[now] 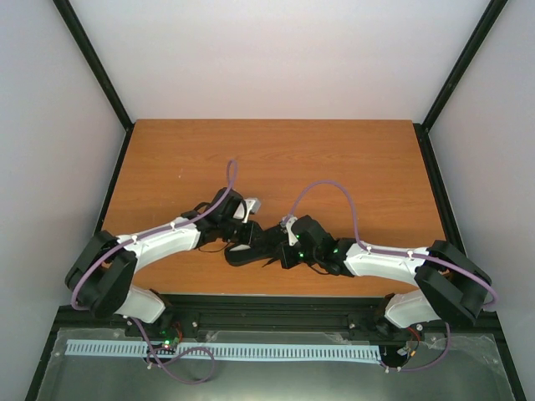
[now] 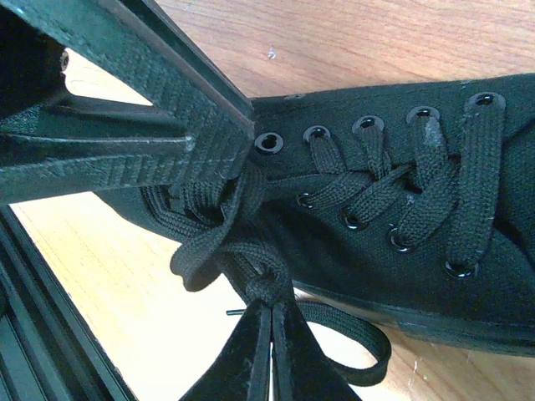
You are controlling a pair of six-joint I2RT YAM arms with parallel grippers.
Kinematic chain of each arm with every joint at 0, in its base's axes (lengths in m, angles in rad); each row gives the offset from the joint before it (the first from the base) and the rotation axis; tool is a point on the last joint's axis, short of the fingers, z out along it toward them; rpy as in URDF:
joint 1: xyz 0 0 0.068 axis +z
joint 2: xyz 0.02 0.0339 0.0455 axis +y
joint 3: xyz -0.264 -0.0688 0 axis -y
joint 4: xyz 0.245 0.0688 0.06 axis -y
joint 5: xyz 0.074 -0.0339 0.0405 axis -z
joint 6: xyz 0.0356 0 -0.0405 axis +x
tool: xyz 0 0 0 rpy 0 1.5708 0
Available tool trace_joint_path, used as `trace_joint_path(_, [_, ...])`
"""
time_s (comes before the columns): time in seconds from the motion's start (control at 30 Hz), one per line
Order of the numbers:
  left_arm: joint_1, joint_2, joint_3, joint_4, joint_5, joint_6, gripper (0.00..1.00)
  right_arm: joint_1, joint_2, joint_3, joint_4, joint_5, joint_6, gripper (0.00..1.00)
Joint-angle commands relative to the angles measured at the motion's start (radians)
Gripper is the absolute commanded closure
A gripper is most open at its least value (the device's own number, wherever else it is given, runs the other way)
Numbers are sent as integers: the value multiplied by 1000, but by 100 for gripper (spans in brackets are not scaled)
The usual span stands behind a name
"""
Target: Tie the shoes
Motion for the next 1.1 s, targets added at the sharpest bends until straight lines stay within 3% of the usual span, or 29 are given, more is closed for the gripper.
trace_joint_path(0.0, [-15, 24, 48, -39, -27, 24, 78, -8, -1, -11, 17, -4, 3, 97])
trace_joint_path(0.23, [-31, 39, 61, -60, -56, 30, 81, -8, -1, -10, 18, -4, 4, 97])
trace_joint_path(0.5, [-34, 9, 45, -37, -41, 17, 99, -8, -16, -9, 11, 4, 6, 97])
trace_joint_path(0.77, [-23, -84, 18, -31, -115, -35, 99, -11, -88, 22, -43, 34, -7, 97])
trace_joint_path(1.07, [24, -104, -15, -30, -100, -50, 99, -20, -94, 9, -47, 32, -7, 97])
